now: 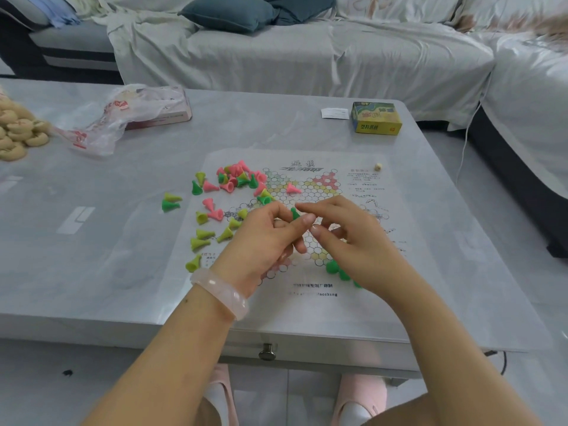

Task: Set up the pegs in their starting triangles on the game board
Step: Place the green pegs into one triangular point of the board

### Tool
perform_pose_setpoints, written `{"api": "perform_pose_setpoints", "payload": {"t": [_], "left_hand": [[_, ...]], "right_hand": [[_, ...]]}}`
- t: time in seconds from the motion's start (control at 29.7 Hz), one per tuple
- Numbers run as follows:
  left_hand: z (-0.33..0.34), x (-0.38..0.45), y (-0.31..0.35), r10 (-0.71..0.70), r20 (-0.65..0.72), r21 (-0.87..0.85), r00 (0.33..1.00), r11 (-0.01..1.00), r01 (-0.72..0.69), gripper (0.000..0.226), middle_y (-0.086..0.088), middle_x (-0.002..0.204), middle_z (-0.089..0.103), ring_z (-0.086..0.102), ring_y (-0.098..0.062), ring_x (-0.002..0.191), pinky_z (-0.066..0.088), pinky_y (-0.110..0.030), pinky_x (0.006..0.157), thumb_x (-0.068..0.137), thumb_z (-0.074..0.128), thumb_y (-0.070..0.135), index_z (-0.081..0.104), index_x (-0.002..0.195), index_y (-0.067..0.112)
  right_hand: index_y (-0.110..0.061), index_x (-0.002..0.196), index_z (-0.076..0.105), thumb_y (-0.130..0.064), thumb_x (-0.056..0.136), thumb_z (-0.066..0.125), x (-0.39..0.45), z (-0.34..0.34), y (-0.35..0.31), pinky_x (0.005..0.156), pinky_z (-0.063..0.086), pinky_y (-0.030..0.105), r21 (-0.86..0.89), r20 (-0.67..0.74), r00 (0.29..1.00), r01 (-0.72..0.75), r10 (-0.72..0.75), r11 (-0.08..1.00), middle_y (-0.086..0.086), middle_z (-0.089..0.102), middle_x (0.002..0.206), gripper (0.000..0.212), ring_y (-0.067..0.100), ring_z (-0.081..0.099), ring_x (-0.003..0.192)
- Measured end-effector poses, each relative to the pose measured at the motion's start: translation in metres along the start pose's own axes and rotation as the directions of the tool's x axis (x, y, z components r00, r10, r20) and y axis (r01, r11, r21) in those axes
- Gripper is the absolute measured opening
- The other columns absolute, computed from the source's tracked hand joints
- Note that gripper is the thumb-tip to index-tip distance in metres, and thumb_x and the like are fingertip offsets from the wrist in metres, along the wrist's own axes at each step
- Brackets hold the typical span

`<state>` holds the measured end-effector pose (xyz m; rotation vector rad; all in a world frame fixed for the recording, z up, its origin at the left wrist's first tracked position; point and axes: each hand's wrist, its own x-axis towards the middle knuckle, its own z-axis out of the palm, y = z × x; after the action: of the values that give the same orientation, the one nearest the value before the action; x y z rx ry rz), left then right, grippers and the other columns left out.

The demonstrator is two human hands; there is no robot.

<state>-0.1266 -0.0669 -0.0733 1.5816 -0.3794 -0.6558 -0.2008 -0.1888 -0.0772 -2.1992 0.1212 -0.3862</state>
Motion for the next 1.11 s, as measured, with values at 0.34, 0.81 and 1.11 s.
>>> {"api": "perform_pose_setpoints", "payload": {"t": [0.34,0.81,1.11], "left_hand": [[0.002,0.001,-0.006,0.14,-0.029,0.448,0.99,0.887,-0.112,0.028,0.002,0.05,0.059,0.047,0.003,0.033,0.035,-0.009,0.037,0.076,0.07,0.031,0.049,0.074,0.013],[0.005,0.002,-0.007,0.191,0.005,0.605,0.982,0.781,-0.155,0.028,-0.003,0.063,0.063,0.056,-0.008,0.052,0.042,-0.02,0.051,0.077,0.068,0.033,0.047,0.075,0.015],[0.003,0.002,-0.001,0.149,-0.118,0.326,0.982,0.94,-0.104,0.026,0.002,0.065,0.061,0.045,-0.001,0.042,0.038,-0.015,0.043,0.093,0.042,0.036,0.055,0.085,0.015]], "right_hand": [[-0.023,0.08,0.068,-0.013,0.081,0.064,-0.003,-0.008,-0.007,0.07,0.052,0.017,0.175,-0.065,0.991,-0.102,0.115,0.979,-0.006,0.069,0.078,0.011,0.007,0.063,0.075],[-0.021,0.075,0.069,-0.016,0.08,0.066,-0.002,-0.008,-0.004,0.064,0.047,0.011,0.077,-0.036,0.99,-0.136,0.139,0.988,-0.008,0.067,0.075,0.008,0.003,0.062,0.071],[-0.025,0.071,0.063,-0.02,0.083,0.062,0.001,-0.03,0.017,0.063,0.04,0.013,-0.147,-0.266,0.936,-0.274,0.229,0.95,-0.005,0.064,0.078,0.013,0.002,0.054,0.07]]}}
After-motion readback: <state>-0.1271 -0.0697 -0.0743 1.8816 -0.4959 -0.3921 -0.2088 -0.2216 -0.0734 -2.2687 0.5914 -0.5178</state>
